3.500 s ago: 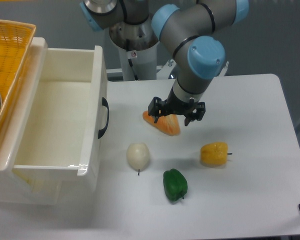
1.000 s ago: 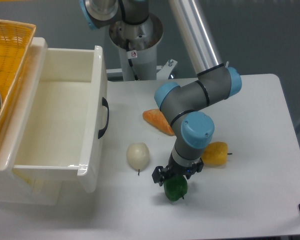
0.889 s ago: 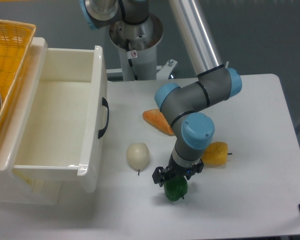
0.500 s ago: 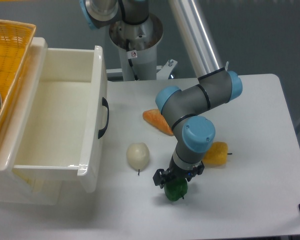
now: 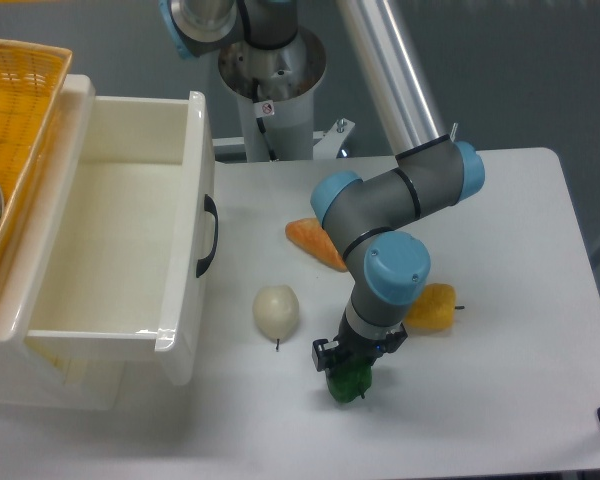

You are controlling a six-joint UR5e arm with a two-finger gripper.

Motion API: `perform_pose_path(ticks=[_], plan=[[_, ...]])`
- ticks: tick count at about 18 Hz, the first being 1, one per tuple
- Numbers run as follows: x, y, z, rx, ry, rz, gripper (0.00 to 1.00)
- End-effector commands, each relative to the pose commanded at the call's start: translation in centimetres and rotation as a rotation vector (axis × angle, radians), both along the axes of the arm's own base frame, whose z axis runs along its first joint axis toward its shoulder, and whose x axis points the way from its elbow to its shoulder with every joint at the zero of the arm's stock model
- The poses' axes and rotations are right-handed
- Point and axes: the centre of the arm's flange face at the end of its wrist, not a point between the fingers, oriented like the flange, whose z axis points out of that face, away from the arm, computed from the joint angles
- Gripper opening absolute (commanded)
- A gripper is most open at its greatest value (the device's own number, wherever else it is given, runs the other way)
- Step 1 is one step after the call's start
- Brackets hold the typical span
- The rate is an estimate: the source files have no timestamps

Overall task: Pick up the green chilies
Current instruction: 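Lower the gripper around the green bell pepper and close it, then lift the green bell pepper up off the table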

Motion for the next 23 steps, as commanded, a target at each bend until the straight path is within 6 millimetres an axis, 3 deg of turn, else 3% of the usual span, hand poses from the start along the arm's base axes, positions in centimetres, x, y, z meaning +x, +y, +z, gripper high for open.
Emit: perform_pose_path(ticks=[3, 7, 10, 19, 23], plan=[[0.4, 0.1, 1.6, 0.014, 0.024, -0.041, 0.31], [1.6, -0.9, 6.4, 0.052, 0.091, -0.147, 0.31], [2.8, -1.8, 8.7, 0.06, 0.117, -0.236, 0.31], [4.6, -4.6, 12.0, -0.036, 0.094, -0.47, 0.31], [4.7, -5.1, 12.2, -0.041, 0.08, -0.532, 0.31]])
